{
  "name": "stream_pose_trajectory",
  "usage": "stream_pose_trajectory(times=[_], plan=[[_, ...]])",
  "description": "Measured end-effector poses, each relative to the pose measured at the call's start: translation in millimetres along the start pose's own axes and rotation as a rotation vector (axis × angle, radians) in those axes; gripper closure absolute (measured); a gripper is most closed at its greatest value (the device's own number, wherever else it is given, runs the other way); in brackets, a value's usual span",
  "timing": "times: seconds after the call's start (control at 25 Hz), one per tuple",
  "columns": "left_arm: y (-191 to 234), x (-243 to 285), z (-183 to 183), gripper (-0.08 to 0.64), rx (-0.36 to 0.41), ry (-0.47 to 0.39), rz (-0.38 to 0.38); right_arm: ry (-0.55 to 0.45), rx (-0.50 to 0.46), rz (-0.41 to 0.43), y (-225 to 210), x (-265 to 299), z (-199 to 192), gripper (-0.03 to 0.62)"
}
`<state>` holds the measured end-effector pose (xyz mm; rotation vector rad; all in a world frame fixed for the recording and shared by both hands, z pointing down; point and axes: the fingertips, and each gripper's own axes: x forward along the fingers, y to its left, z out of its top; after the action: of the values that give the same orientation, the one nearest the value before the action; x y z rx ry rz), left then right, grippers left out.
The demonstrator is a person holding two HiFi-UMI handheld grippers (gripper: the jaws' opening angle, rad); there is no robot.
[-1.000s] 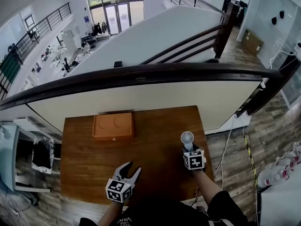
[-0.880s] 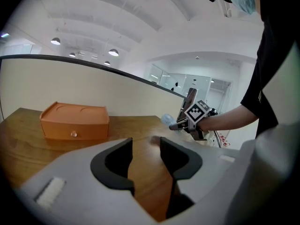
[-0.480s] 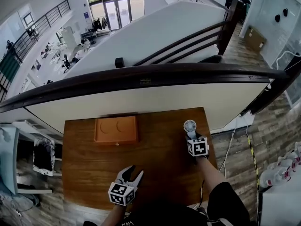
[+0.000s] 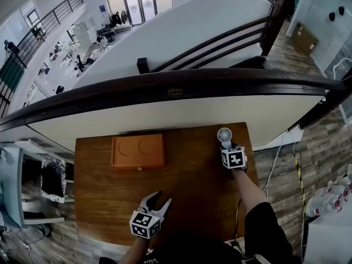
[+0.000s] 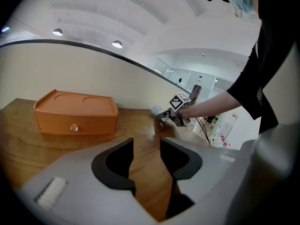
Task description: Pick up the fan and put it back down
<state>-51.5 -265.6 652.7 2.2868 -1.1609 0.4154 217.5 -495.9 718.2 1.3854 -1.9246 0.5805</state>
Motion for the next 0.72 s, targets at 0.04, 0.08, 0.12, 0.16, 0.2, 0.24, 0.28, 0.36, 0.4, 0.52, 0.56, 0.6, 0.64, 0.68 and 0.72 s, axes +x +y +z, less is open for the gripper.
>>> stream_pose_trajectory(times=[0.04, 0.08, 0.12, 0.16, 0.2, 0.24, 0.28, 0.36, 0.4, 0.52, 0.56, 0.6, 0.64, 0.68, 0.72], plan=[[1.6, 1.3, 0.2, 0.385, -0.001, 0.002, 0.0, 0.003, 0.002, 0.002, 0.4, 3.4, 0.6, 0.364], [3.0, 2.8, 0.3, 0.385, -0.002, 0.003, 0.0, 0.004, 0.003, 0.003, 0.5, 6.1, 1.3, 0.364], [4.0, 4.9, 0.3, 0.385, -0.003, 0.004, -0.001, 0.003, 0.002, 0.005, 0.0, 8.1, 2.1, 0.364], [4.7, 7.2, 0.4, 0.385, -0.004, 0.004, -0.002, 0.001, 0.0, 0.008, -0.7, 10.0, 3.1, 0.364], [5.3, 9.6, 0.6, 0.385, -0.005, 0.004, -0.003, -0.002, -0.001, 0.013, -1.3, 12.1, 4.2, 0.364], [5.8, 11.7, 1.1, 0.385, -0.005, 0.004, -0.004, -0.003, 0.002, 0.016, -2.0, 14.2, 5.2, 0.364], [6.1, 13.3, 1.8, 0.385, -0.005, 0.004, -0.005, -0.004, 0.007, 0.018, -2.8, 15.9, 6.3, 0.364], [5.8, 15.8, 2.9, 0.385, 0.001, 0.005, -0.008, -0.009, 0.023, 0.019, -4.5, 18.0, 8.3, 0.364], [5.3, 16.8, 2.8, 0.385, 0.008, 0.006, -0.012, -0.011, 0.031, 0.017, -5.8, 18.8, 8.7, 0.364], [3.9, 17.5, 2.2, 0.385, 0.019, 0.006, -0.015, -0.015, 0.04, 0.012, -7.9, 20.1, 8.7, 0.364], [3.5, 16.5, 1.6, 0.385, 0.02, 0.007, -0.013, -0.017, 0.042, 0.016, -7.3, 19.8, 8.6, 0.364], [3.2, 15.0, 0.7, 0.385, 0.022, 0.008, -0.01, -0.022, 0.048, 0.021, -6.1, 18.8, 8.5, 0.363], [2.9, 13.2, -0.1, 0.385, 0.022, 0.009, -0.006, -0.029, 0.057, 0.026, -5.0, 17.1, 8.6, 0.359], [2.5, 11.3, -0.4, 0.385, 0.022, 0.009, -0.002, -0.04, 0.067, 0.027, -4.0, 14.6, 9.2, 0.352], [1.7, 9.3, 0.2, 0.385, 0.02, 0.006, 0.001, -0.052, 0.074, 0.025, -3.4, 11.4, 10.2, 0.346]])
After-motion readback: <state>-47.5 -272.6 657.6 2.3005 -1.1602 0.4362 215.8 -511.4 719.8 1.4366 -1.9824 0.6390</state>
